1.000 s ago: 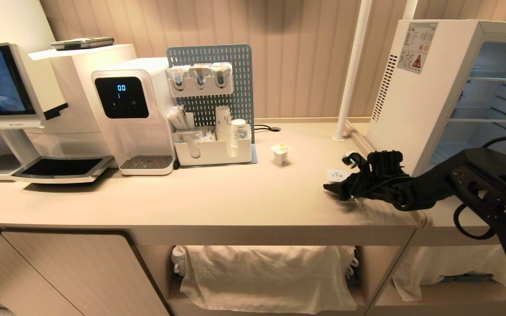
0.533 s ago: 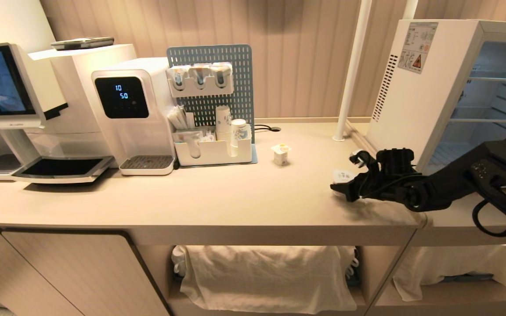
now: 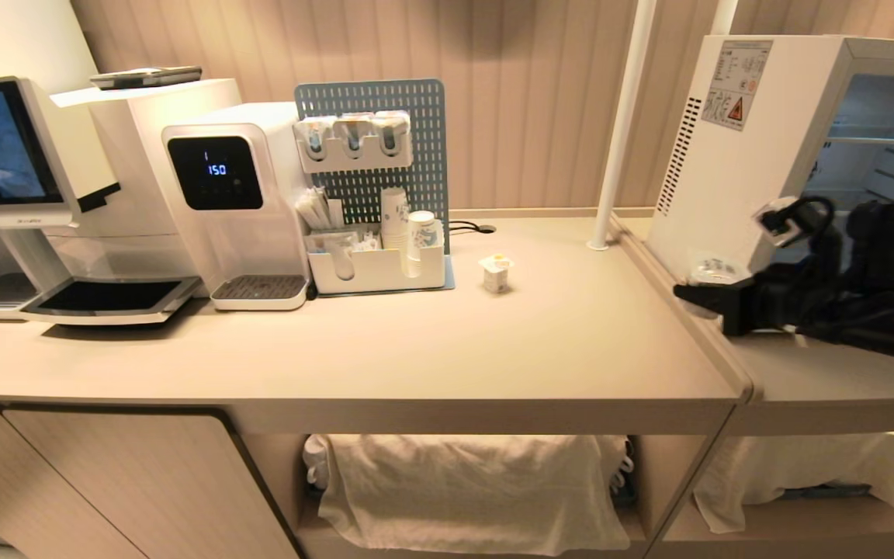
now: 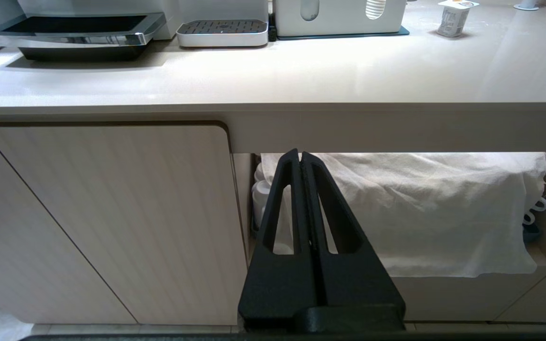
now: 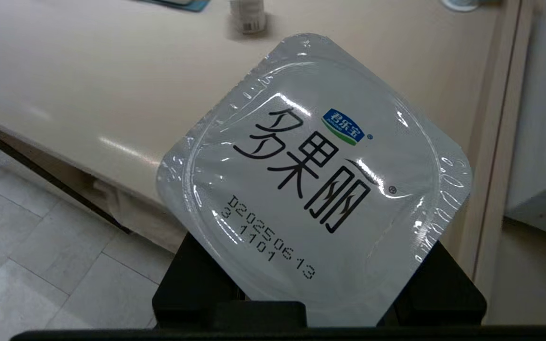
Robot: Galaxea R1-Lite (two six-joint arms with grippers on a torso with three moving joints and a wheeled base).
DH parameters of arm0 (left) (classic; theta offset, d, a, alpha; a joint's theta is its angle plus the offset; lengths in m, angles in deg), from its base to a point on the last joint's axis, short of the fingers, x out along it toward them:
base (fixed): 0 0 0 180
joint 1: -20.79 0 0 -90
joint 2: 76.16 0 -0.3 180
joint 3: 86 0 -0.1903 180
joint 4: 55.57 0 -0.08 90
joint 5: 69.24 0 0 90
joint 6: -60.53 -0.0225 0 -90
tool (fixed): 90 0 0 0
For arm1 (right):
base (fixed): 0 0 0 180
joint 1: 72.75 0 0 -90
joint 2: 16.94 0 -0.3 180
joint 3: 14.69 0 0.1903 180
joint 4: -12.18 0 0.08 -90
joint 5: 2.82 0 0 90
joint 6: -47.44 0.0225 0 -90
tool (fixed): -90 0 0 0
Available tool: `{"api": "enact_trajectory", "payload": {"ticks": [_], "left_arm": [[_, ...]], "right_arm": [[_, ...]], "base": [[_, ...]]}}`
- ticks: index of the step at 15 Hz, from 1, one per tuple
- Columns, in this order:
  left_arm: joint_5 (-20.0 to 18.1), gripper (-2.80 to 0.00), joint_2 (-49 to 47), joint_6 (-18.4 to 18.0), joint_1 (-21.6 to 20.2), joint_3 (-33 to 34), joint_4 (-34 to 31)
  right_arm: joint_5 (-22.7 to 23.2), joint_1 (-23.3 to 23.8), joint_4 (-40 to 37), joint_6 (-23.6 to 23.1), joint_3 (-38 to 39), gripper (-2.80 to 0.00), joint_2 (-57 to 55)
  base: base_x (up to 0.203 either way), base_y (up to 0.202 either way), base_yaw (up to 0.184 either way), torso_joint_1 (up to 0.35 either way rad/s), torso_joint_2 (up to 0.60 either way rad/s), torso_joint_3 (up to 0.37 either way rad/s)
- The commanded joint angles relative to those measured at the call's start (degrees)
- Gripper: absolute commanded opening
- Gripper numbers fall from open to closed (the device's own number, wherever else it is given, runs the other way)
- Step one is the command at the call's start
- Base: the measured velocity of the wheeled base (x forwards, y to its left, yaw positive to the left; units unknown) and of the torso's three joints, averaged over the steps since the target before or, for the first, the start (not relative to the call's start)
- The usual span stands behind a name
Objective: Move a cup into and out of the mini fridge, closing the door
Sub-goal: Put the yoghurt in the freezer
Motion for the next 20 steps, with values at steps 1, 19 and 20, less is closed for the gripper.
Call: {"api": "enact_trajectory", "payload": {"ticks": [1, 19, 20], "left_arm": [[0.0, -2.8, -0.1, 0.0, -0.1, 0.0, 0.0], [0.0, -2.8, -0.1, 0.3, -0.1, 0.0, 0.0], [0.0, -2.8, -0.1, 0.3, -0.1, 0.0, 0.0]], "right_arm": [[2.1, 1.1, -3.2, 1.5, 7.9, -2.8, 24.0], [-19.1, 0.4, -26.0, 12.4, 45.9, -2.8, 96.6], [-20.5, 0.4, -25.9, 10.6, 48.3, -2.8, 96.6]], "base": [[0.0, 0.0, 0.0, 0.0, 0.0, 0.0], [0.0, 0.0, 0.0, 0.0, 0.0, 0.0], [0.0, 0.0, 0.0, 0.0, 0.0, 0.0]]}}
